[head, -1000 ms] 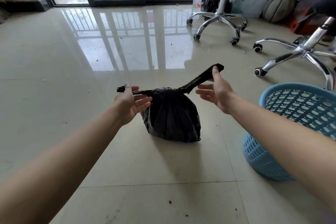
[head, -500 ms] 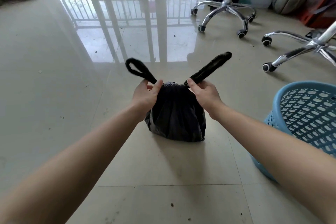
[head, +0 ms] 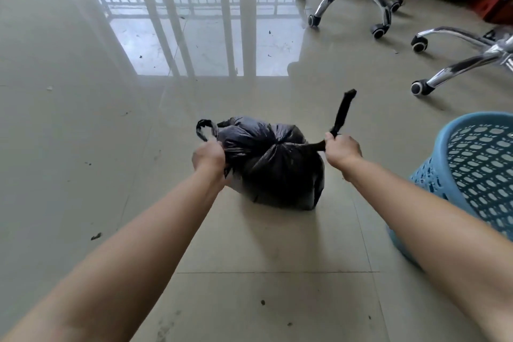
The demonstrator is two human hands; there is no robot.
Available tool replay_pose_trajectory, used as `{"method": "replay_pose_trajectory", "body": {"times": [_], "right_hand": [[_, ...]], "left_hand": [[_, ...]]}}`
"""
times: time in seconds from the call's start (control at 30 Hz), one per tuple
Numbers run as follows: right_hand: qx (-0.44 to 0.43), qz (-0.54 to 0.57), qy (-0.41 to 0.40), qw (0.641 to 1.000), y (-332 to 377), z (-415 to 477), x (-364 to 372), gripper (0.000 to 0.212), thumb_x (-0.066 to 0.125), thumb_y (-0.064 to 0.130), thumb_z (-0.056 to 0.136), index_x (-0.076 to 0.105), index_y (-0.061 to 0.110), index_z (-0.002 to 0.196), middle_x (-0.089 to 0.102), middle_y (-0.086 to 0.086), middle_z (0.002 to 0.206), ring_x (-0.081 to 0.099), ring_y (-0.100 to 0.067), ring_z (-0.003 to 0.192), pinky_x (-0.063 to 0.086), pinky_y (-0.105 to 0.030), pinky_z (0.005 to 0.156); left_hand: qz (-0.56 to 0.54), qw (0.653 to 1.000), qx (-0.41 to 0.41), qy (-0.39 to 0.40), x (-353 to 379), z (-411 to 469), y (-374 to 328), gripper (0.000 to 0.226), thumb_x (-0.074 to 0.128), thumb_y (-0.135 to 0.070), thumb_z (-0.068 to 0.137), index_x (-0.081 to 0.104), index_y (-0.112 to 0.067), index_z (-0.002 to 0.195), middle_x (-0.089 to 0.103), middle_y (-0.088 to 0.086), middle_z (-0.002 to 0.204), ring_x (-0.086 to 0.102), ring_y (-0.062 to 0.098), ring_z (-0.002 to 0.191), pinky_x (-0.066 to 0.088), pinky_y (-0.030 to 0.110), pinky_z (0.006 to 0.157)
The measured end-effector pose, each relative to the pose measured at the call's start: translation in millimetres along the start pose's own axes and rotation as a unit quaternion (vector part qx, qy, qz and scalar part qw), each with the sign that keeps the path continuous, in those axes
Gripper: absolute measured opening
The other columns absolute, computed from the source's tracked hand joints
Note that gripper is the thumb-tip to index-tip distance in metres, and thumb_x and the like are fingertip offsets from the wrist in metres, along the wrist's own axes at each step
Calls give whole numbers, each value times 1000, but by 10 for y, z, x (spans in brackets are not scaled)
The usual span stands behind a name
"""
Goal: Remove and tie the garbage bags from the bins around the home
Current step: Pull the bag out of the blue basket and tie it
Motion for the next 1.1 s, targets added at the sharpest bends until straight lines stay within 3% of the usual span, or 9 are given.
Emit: {"method": "replay_pose_trajectory", "body": {"times": [0.1,0.2,0.33,0.4,0.53,0.73,0.87,1.0,1.1], "right_hand": [[47,2,-23,999,-209,71,-36,48,33,35,106,61,-1,121,60,-23,126,57,-38,108,43,-36,83],[-9,51,-51,997,-62,106,-4,45,32,39,106,64,7,101,68,-19,109,62,-36,104,45,-36,84],[-16,340,39,940,-2,97,196,23,63,39,95,57,17,95,63,-1,83,60,-12,68,49,-30,67],[0,414,103,904,19,93,291,27,77,31,86,60,14,98,58,1,81,52,-10,70,43,-24,63],[-21,332,150,931,-33,64,407,12,73,24,89,69,13,90,61,1,81,53,-12,78,42,-22,69],[-140,296,73,942,473,-59,139,34,69,39,91,72,9,74,68,4,70,60,-8,64,50,-25,67],[-211,340,63,914,888,-214,-53,56,65,55,86,67,0,89,68,-18,82,60,-18,75,50,-37,77],[-265,320,50,908,1096,-347,-213,26,57,37,99,73,19,89,72,1,89,67,-13,87,51,-32,88],[-304,151,68,938,1029,-405,-73,23,53,34,101,71,22,96,71,5,91,65,-13,90,47,-32,86]], "left_hand": [[65,997,17,-26,-78,73,129,40,43,-28,99,51,-18,61,55,3,77,46,23,71,35,29,68],[53,997,58,-20,40,50,49,43,37,-41,105,49,-19,70,54,2,75,49,25,73,39,32,68],[-8,992,87,95,284,133,3,30,49,-51,98,55,-23,106,67,2,110,64,23,80,47,26,53],[-13,985,91,144,340,124,64,36,70,-31,90,59,-12,118,71,5,110,68,20,87,51,21,57],[7,986,110,124,293,43,58,22,67,4,89,65,2,110,71,7,92,65,20,85,53,18,67],[-9,967,210,143,460,-298,-565,8,71,-19,94,76,-14,91,77,3,86,67,14,76,59,26,76],[-13,941,286,179,562,-532,-967,20,61,-25,100,75,-12,96,76,2,89,69,12,83,56,32,89],[-12,935,300,189,524,-559,-1135,27,52,-29,105,65,-9,91,70,5,64,65,18,59,58,32,72],[15,967,191,167,461,-350,-760,26,52,-27,105,63,-10,88,57,-3,50,53,13,44,49,25,56]]}}
Point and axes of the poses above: each hand's wrist, its own z-axis towards the middle knuckle, its own x-axis out of the palm, y = z × x, the point moved 10 cm from there along z, towards the middle knuckle
